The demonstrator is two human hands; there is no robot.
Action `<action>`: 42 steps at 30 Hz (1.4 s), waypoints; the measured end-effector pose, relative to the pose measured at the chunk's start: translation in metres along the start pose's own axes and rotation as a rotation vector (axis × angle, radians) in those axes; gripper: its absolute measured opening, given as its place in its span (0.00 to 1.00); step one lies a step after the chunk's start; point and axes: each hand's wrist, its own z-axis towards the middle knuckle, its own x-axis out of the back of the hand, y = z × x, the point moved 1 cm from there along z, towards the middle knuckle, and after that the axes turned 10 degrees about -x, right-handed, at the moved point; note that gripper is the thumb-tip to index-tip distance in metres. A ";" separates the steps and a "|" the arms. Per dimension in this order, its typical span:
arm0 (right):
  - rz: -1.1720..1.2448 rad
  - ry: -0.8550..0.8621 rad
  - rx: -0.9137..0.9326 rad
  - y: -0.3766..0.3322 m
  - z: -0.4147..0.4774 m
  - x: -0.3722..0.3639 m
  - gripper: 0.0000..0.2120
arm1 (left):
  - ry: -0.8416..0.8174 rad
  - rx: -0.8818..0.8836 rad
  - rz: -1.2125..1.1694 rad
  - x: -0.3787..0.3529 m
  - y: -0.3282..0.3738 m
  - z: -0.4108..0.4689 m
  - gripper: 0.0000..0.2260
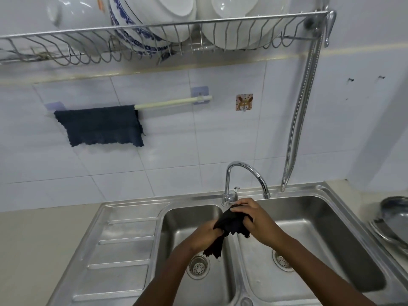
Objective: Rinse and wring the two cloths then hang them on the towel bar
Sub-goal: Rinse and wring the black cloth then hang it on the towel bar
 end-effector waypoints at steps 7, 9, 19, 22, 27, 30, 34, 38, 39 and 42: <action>-0.349 0.045 0.146 0.007 0.000 -0.031 0.25 | -0.038 0.189 -0.421 0.013 0.016 -0.005 0.11; -0.377 0.098 0.174 0.005 0.003 -0.032 0.21 | -0.089 0.225 -0.370 0.019 0.017 -0.008 0.08; -0.693 -0.055 0.064 -0.008 0.026 -0.027 0.22 | -0.106 -0.064 0.781 0.047 0.005 -0.007 0.15; -0.737 -0.093 -0.060 -0.016 0.039 -0.029 0.18 | -0.015 -0.099 0.919 0.048 -0.002 -0.009 0.13; -0.599 -0.205 -0.160 -0.025 0.046 -0.038 0.16 | 0.105 -0.156 0.979 0.057 -0.009 -0.014 0.08; -0.554 -0.232 -0.165 -0.026 0.047 -0.041 0.15 | 0.099 -0.148 0.941 0.057 -0.006 -0.016 0.10; -0.538 -0.119 -0.033 -0.027 0.045 -0.043 0.11 | -0.039 -0.032 0.664 0.064 0.014 -0.019 0.13; -0.522 0.041 0.213 -0.033 0.045 -0.035 0.17 | -0.135 0.278 0.027 0.075 0.030 -0.028 0.17; -0.530 0.059 0.259 -0.036 0.044 -0.033 0.17 | -0.161 0.314 -0.102 0.079 0.034 -0.030 0.16; -0.614 0.078 0.366 -0.041 0.043 -0.028 0.14 | -0.234 0.348 -0.317 0.088 0.044 -0.031 0.13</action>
